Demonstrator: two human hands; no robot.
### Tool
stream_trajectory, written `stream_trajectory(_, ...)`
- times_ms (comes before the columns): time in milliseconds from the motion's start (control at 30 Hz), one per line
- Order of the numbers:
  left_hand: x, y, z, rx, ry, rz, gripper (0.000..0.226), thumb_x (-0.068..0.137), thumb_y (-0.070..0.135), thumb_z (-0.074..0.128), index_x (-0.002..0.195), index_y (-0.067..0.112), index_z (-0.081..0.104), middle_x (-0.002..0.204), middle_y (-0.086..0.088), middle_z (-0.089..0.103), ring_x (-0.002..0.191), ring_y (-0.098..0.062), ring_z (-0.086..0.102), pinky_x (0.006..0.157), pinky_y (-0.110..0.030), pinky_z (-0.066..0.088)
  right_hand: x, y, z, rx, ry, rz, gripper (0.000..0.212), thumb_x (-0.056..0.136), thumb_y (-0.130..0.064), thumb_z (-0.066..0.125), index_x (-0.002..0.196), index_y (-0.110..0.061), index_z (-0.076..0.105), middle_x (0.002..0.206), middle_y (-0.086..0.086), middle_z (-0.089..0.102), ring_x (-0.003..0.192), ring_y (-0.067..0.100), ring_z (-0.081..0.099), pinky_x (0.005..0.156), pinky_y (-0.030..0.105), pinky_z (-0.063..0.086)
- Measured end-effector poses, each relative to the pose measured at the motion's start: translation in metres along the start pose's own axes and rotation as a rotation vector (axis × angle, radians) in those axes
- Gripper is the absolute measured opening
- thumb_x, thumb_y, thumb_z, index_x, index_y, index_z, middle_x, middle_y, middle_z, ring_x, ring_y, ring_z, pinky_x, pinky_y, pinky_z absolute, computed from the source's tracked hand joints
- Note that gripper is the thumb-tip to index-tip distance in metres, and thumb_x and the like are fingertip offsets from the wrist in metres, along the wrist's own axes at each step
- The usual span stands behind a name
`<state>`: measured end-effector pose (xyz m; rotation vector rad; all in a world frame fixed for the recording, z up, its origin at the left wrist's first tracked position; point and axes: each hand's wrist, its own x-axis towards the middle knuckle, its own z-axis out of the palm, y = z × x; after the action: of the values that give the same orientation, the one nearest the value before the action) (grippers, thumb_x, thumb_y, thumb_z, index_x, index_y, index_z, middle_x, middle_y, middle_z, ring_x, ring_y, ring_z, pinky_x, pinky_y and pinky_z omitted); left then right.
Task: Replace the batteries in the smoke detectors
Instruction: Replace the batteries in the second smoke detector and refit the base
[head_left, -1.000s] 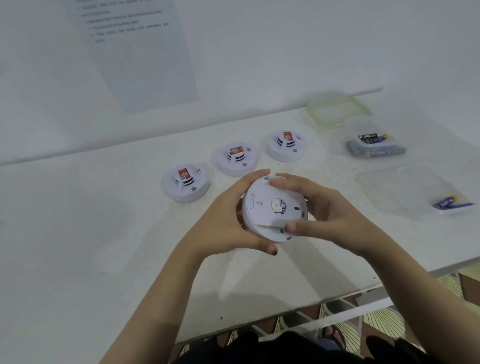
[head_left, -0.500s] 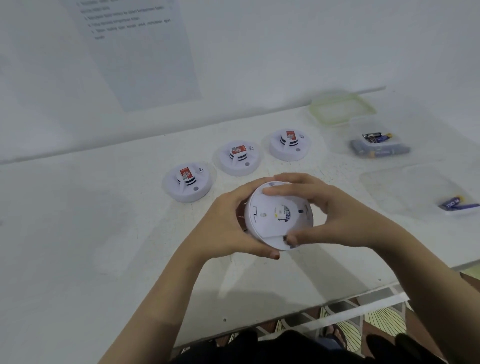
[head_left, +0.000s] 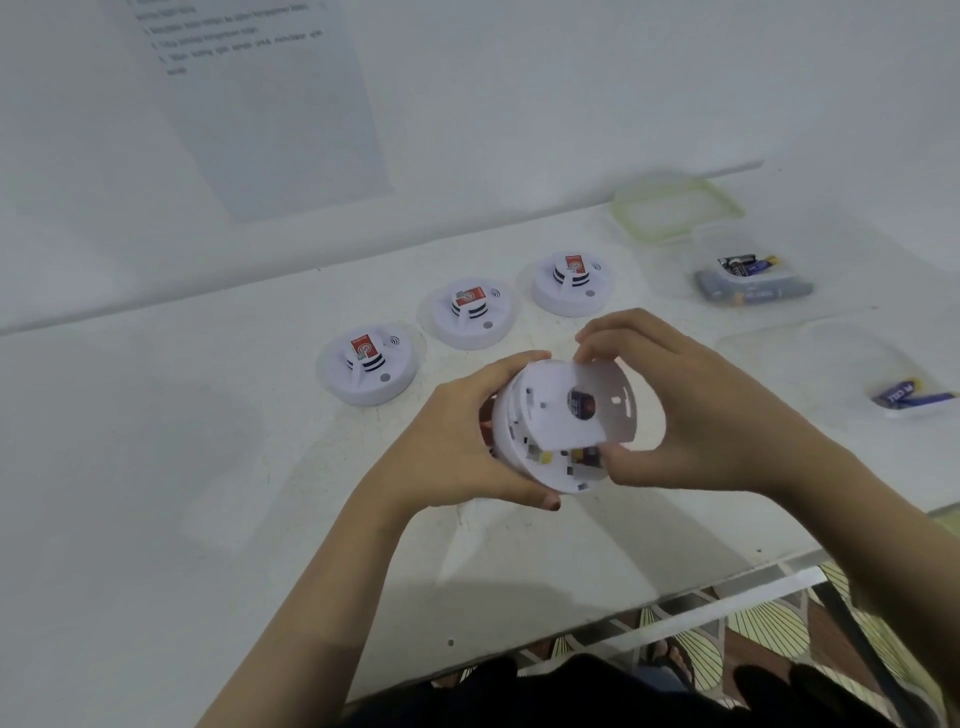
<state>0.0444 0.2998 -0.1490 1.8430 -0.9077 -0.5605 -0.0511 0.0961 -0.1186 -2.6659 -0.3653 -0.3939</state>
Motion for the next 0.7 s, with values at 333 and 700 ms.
stream_trajectory(333,0.000,-0.004,0.003,-0.045,0.199,0.027,0.097,0.047,0.012,0.090,0.129,0.031,0.041,0.114,0.028,0.055,0.108,-0.001,0.058,0.073,-0.023,0.057,-0.038,0.056,0.051,0.084,0.121,0.515,0.051,0.066,-0.034,0.071,0.111,-0.012,0.057,0.106,-0.002,0.051,0.095,0.015,0.053,0.074,0.010,0.035)
stream_trajectory(700,0.025,0.006,0.033,-0.039,0.169,0.102,0.091,0.054,0.009,0.084,0.125,0.029,0.033,0.115,0.021,0.050,0.109,-0.006,0.057,0.075,-0.020,0.054,-0.024,0.023,0.024,0.606,0.190,0.401,0.028,0.086,-0.026,0.044,0.107,-0.045,0.045,0.113,-0.016,0.059,0.081,0.011,0.068,0.073,0.029,0.052)
